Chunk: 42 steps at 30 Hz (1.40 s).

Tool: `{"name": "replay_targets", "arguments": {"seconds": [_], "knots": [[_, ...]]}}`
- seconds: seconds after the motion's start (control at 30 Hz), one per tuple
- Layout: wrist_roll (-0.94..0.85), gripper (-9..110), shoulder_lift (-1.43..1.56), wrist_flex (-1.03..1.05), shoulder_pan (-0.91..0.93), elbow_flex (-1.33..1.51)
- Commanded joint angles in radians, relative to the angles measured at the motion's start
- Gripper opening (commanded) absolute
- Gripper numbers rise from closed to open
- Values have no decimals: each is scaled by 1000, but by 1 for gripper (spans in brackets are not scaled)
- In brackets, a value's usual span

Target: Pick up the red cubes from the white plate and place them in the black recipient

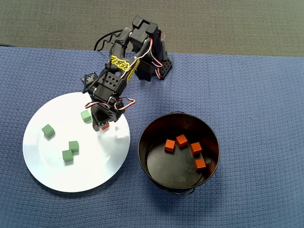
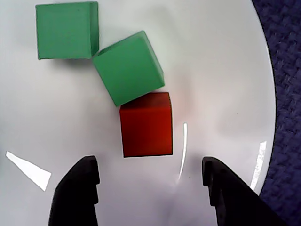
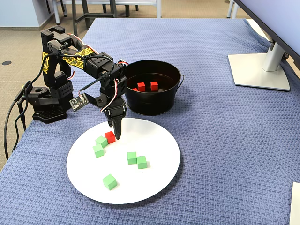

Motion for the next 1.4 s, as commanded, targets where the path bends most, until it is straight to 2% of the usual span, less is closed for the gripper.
{"name": "replay_targets", "arguments": {"seconds": [0.0, 0.73, 1.37], "knots": [[-31, 20, 2, 37, -8, -3], [-98, 16, 28, 84, 11, 43], [-117, 0, 20, 101, 28, 14]]}}
